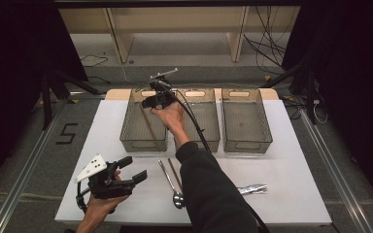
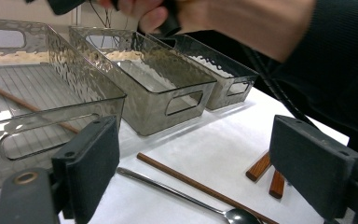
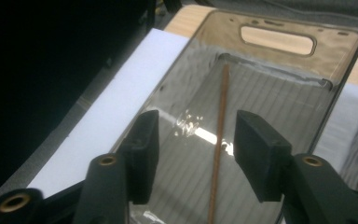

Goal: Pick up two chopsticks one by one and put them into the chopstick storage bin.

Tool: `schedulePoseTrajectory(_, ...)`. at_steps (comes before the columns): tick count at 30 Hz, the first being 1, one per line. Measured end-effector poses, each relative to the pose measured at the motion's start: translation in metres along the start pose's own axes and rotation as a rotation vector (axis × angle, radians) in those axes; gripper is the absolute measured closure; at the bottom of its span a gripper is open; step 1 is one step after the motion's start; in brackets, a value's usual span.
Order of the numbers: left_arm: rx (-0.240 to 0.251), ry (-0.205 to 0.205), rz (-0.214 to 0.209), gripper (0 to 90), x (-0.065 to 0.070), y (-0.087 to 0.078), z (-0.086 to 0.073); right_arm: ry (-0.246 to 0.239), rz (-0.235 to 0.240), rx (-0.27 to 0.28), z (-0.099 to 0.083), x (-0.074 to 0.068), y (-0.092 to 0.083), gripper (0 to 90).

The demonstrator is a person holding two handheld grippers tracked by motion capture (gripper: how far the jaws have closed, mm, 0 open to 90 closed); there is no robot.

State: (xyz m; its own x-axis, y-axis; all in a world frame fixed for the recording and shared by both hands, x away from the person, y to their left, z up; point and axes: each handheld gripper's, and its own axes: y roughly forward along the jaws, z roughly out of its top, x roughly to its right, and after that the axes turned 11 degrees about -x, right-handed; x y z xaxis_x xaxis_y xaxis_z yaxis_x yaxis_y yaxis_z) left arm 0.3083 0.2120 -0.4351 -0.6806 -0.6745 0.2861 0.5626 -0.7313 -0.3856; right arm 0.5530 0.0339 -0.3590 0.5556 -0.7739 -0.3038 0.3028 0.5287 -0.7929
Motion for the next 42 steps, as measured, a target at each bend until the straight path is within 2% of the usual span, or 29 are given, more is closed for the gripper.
schedulePoseTrajectory(3,-0.005,0.002,0.001,15.4,0.000,0.000,0.000,-0.011,0.000,0.002,-0.007,0.000,-0.012,44.6)
schedulePoseTrajectory(11,-0.005,-0.002,0.004,15.4,0.000,0.001,0.000,-0.039,-0.006,0.002,-0.036,0.007,-0.039,37.3)
schedulePoseTrajectory(20,-0.011,0.001,0.009,15.4,0.000,0.001,0.000,-0.116,-0.014,-0.020,-0.078,-0.003,-0.068,31.9)
schedulePoseTrajectory(30,-0.011,-0.001,0.012,15.4,0.000,0.002,-0.001,-0.162,-0.021,-0.049,-0.116,-0.008,-0.083,30.0)
schedulePoseTrajectory(37,-0.010,-0.004,0.011,15.4,0.001,0.002,-0.001,-0.196,-0.019,-0.082,-0.145,-0.013,-0.085,29.9)
schedulePoseTrajectory(42,-0.014,-0.002,0.011,15.4,0.000,0.003,-0.001,-0.212,-0.011,-0.129,-0.168,-0.015,-0.082,30.0)
